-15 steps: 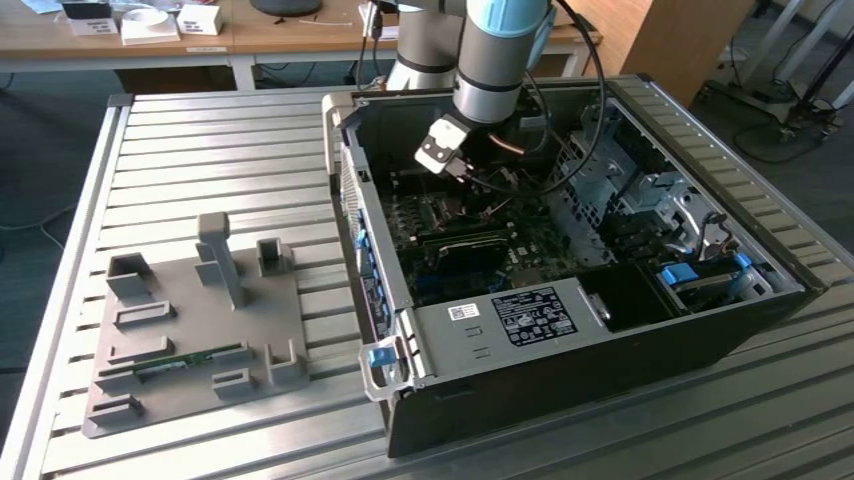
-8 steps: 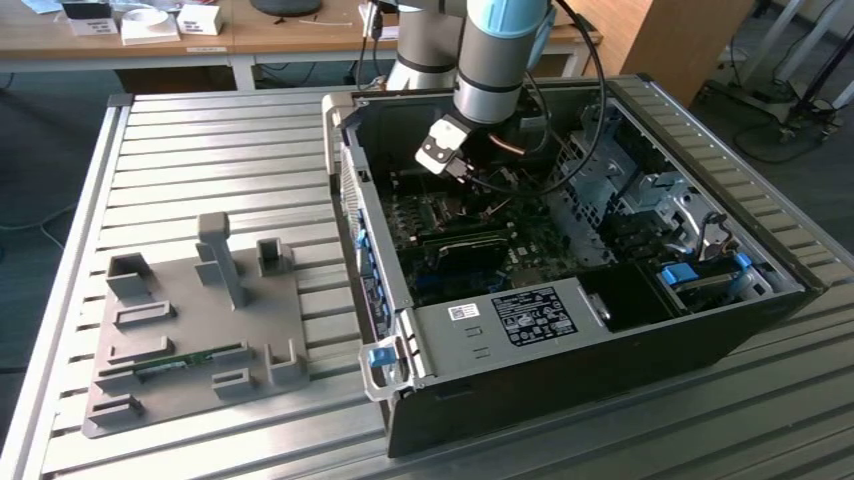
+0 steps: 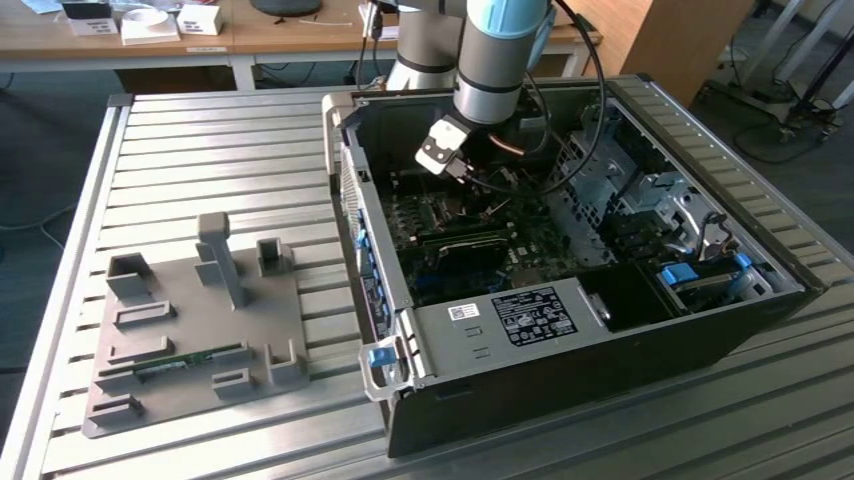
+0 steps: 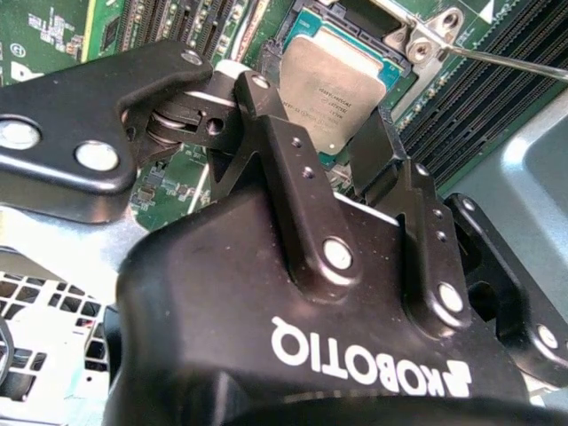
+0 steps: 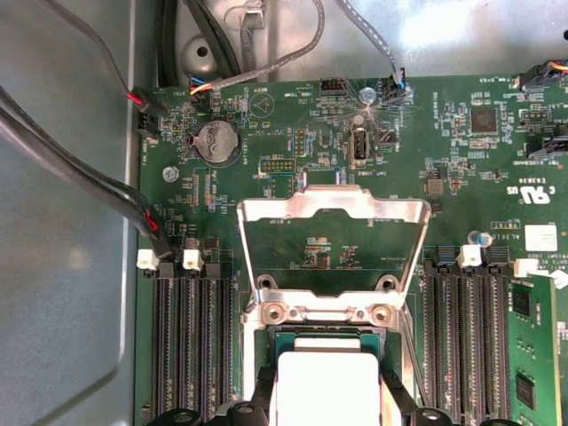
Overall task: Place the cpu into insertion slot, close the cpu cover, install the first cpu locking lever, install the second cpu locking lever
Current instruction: 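Place the cpu into insertion slot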
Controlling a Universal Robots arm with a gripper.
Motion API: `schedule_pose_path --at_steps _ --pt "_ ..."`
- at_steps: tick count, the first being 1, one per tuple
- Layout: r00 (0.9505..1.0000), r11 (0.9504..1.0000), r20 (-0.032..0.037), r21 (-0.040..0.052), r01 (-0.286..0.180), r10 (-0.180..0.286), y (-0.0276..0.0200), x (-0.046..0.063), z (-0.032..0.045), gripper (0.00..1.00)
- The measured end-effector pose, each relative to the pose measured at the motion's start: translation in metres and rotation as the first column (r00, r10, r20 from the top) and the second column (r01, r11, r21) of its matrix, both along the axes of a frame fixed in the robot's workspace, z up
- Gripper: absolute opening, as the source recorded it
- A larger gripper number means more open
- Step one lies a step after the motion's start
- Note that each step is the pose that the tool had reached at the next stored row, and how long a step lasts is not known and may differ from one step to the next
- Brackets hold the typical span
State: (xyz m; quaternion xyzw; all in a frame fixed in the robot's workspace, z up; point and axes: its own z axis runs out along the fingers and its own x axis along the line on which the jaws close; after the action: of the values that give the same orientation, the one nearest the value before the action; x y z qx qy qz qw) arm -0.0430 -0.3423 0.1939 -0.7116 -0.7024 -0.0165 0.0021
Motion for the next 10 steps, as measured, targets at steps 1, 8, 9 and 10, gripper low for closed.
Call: schedule_pose_path --at_steps 1,8,9,10 --pt "1.0 1.0 0.0 -0.0001 0.0 0.0 0.0 0.0 0.0 0.54" --pt "1.0 1.0 0.0 0.0 0.0 0.0 0.0 0.0 -0.0004 0.54" --pt "1.0 1.0 0.0 0.0 0.0 0.0 0.0 0.0 -0.0007 0.54" --pt "1.0 1.0 -0.0001 -0.0002 0.0 0.0 -0.0001 0.0 -0.0009 0.54"
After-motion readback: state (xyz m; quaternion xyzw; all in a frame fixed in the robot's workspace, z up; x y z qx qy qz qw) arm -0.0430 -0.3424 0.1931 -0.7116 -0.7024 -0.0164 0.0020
